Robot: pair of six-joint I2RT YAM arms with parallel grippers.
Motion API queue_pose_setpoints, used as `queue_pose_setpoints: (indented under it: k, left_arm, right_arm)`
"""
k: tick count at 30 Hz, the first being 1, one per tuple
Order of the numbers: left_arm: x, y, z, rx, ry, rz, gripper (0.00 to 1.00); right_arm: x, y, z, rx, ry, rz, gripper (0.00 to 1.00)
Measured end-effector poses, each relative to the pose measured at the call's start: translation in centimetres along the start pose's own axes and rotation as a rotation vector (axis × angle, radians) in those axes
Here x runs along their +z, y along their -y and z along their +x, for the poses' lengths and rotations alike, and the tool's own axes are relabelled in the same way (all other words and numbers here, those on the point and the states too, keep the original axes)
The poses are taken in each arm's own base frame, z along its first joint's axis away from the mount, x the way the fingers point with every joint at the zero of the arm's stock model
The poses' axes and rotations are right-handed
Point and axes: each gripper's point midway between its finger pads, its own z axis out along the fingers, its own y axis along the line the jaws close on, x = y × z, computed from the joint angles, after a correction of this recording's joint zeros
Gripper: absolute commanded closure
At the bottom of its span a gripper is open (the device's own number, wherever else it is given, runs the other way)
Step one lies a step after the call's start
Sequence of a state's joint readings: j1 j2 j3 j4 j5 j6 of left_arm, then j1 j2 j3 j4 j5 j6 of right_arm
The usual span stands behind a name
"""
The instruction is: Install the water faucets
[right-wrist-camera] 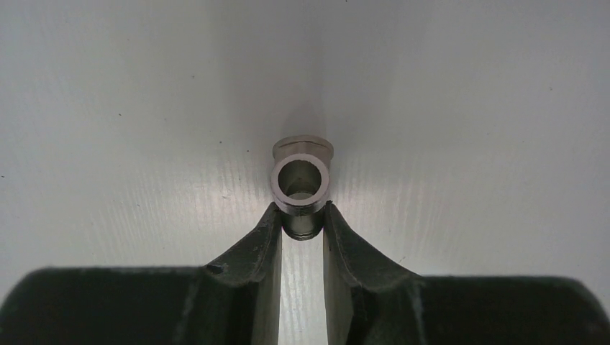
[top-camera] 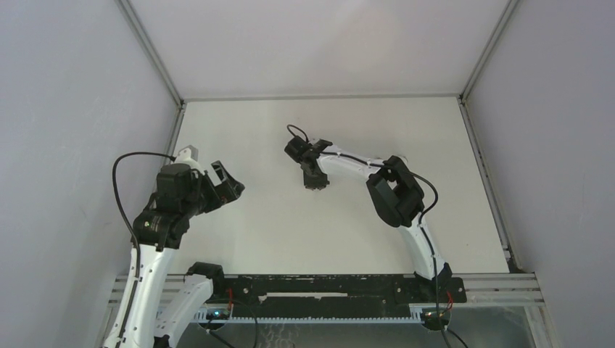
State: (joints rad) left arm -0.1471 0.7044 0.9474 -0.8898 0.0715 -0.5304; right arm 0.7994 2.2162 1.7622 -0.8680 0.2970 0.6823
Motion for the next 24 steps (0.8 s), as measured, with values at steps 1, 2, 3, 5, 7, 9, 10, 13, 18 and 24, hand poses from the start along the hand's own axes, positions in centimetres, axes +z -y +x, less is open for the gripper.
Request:
queue_pose_setpoints:
  k: [1,2,3,5,7,9,10,13,18,24]
  left_arm:
    - [-0.01,0.01,0.07,-0.001,-0.003,0.001,0.0]
    - [-0.02,0.03,0.12,0.0,-0.005,0.002,0.0]
    - [-0.03,0.09,0.16,0.0,-0.008,0.006,0.0]
    - [-0.04,0.16,0.2,0.0,-0.01,0.01,0.0]
    - [-0.05,0.24,0.24,0.0,-0.012,0.014,0.0]
    - [-0.06,0.37,0.32,0.0,-0.018,0.022,0.0]
    - [-0.05,0.43,0.37,0.0,-0.021,0.025,0.0]
    - [0.02,0.6,0.51,-0.001,-0.031,0.034,0.0]
    - [0.05,0.83,0.69,0.0,-0.043,0.047,0.0]
    - [0.02,0.9,0.81,0.007,-0.047,0.054,0.0]
  right_arm:
    - [0.03,0.11,0.0,0.003,-0.006,-0.001,1.0]
    - [0.05,0.17,-0.01,0.006,-0.01,-0.002,1.0]
    - [0.07,0.24,-0.05,0.008,-0.012,-0.003,1.0]
    - [0.14,0.4,-0.18,0.013,-0.013,-0.002,1.0]
    - [0.18,0.53,-0.26,0.016,-0.014,-0.001,1.0]
    - [0.19,0.55,-0.28,0.016,-0.013,0.0,0.91]
    - [0.19,0.55,-0.28,0.016,-0.013,0.0,0.81]
    - [0.2,0.62,-0.33,0.014,-0.012,0.002,0.67]
    - [0.19,0.6,-0.26,0.006,-0.017,-0.003,0.53]
    - [-0.26,0.57,-0.5,-0.006,-0.01,-0.013,0.52]
